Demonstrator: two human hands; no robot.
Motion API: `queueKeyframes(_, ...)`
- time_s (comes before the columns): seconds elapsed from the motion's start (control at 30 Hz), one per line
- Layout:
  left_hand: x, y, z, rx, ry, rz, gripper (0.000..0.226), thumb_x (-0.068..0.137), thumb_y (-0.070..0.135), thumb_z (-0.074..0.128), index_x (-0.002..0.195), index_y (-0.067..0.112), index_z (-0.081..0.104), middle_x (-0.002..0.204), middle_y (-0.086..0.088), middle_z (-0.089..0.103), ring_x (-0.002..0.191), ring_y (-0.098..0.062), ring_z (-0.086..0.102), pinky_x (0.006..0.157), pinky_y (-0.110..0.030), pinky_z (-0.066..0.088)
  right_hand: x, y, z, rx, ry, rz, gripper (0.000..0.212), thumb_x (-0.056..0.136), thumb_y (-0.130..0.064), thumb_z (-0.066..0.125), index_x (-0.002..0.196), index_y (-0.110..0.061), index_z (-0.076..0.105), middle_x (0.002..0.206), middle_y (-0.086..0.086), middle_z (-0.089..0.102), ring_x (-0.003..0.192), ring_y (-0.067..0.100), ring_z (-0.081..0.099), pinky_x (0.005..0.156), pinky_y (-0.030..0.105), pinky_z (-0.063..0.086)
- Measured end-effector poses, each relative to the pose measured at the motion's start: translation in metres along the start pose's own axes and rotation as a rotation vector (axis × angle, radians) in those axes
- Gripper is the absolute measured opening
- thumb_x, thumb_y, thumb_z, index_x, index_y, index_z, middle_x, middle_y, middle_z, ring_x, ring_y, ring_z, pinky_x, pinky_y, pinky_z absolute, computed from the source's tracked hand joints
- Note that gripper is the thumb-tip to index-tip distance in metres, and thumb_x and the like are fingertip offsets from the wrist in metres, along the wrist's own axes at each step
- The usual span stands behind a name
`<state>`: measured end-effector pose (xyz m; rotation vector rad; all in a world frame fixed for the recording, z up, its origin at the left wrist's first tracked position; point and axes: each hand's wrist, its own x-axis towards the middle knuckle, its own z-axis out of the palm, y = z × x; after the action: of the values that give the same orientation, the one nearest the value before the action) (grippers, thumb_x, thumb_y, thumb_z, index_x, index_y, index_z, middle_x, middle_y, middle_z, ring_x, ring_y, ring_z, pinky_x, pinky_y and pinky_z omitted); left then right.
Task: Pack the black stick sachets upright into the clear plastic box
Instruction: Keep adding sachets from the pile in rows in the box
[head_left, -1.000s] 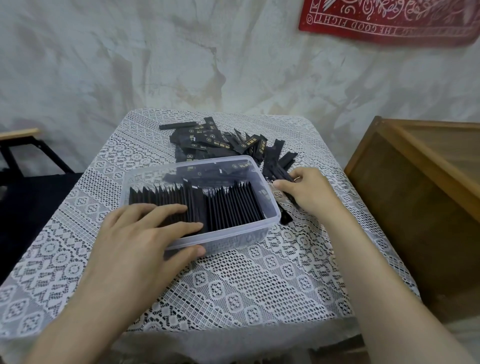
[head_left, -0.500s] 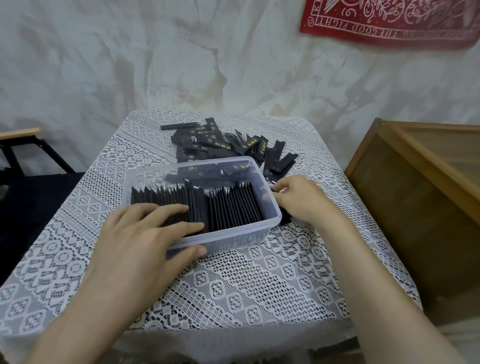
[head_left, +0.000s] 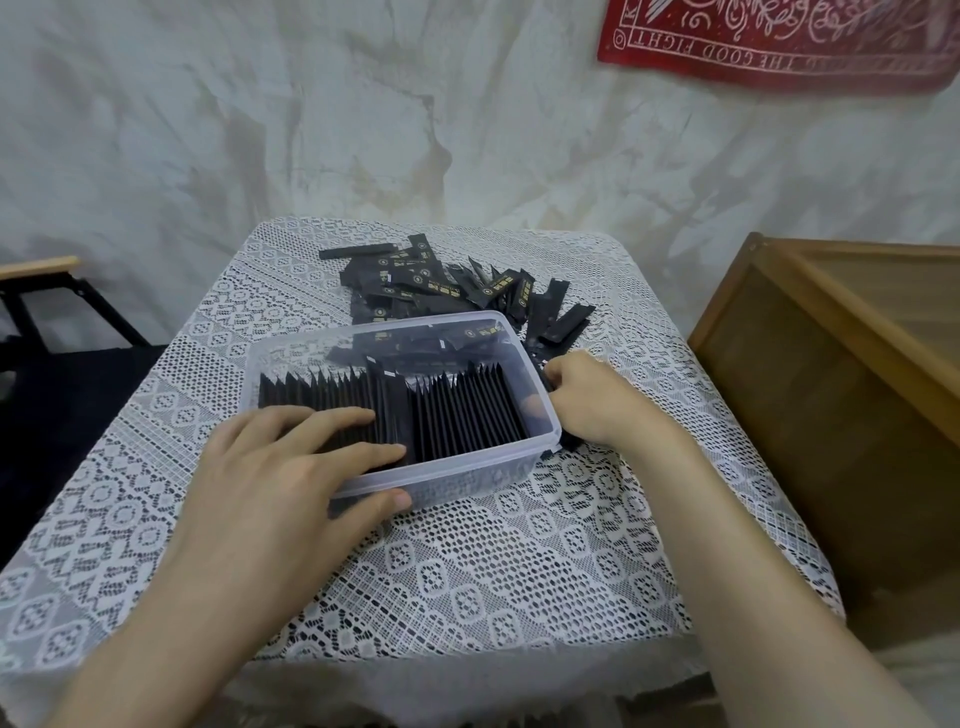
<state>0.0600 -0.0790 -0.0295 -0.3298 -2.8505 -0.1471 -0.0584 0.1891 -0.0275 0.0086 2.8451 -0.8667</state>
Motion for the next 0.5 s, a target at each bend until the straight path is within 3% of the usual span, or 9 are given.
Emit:
queueKeyframes(0.1, 0.0000, 0.0003, 0.0005, 0.002, 0.005, 0.002, 0.053, 0.083, 0.076, 0.038, 0.113, 0.049, 0.072, 0.128, 0.020, 0.064, 0.110, -0.021, 0.059, 0.095, -0.042, 0.033, 0.0014, 0.0007, 0.0007, 0.000, 0.022, -0.013, 0.030, 0.081, -0.028, 0.071, 0.087, 0.000, 0.063, 0.072, 0.006, 0.062, 0.068, 0.024, 0.051, 0.061, 0.033, 0.040)
queueKeyframes(0.27, 0.0000, 0.0001, 0.0005, 0.014, 0.004, 0.001, 0.052, 0.082, 0.076, 0.039, 0.112, 0.049, 0.072, 0.128, 0.019, 0.065, 0.110, -0.024, 0.059, 0.095, -0.042, 0.033, 0.0030, 0.0009, 0.0017, -0.021, 0.009, -0.013, 0.021, 0.084, -0.027, 0.073, 0.088, -0.007, 0.069, 0.085, 0.010, 0.073, 0.083, 0.034, 0.067, 0.073, 0.038, 0.055)
queueKeyframes(0.4, 0.0003, 0.0006, 0.0004, 0.016, 0.003, -0.002, 0.052, 0.082, 0.076, 0.038, 0.112, 0.050, 0.072, 0.128, 0.020, 0.064, 0.110, -0.023, 0.059, 0.095, -0.041, 0.033, 0.0020, 0.0000, -0.0002, 0.040, -0.056, 0.000, 0.018, 0.082, -0.018, 0.070, 0.073, -0.003, 0.064, 0.067, 0.009, 0.063, 0.063, 0.023, 0.051, 0.059, 0.031, 0.041)
queueKeyframes(0.5, 0.0003, 0.0008, 0.0003, 0.017, 0.001, -0.003, 0.053, 0.083, 0.076, 0.037, 0.113, 0.049, 0.072, 0.128, 0.019, 0.064, 0.111, -0.023, 0.059, 0.095, -0.042, 0.035, -0.0025, 0.0013, -0.0078, 0.108, -0.068, 0.028, 0.031, 0.086, -0.021, 0.071, 0.063, -0.015, 0.052, 0.060, 0.001, 0.051, 0.058, 0.020, 0.045, 0.055, 0.029, 0.035)
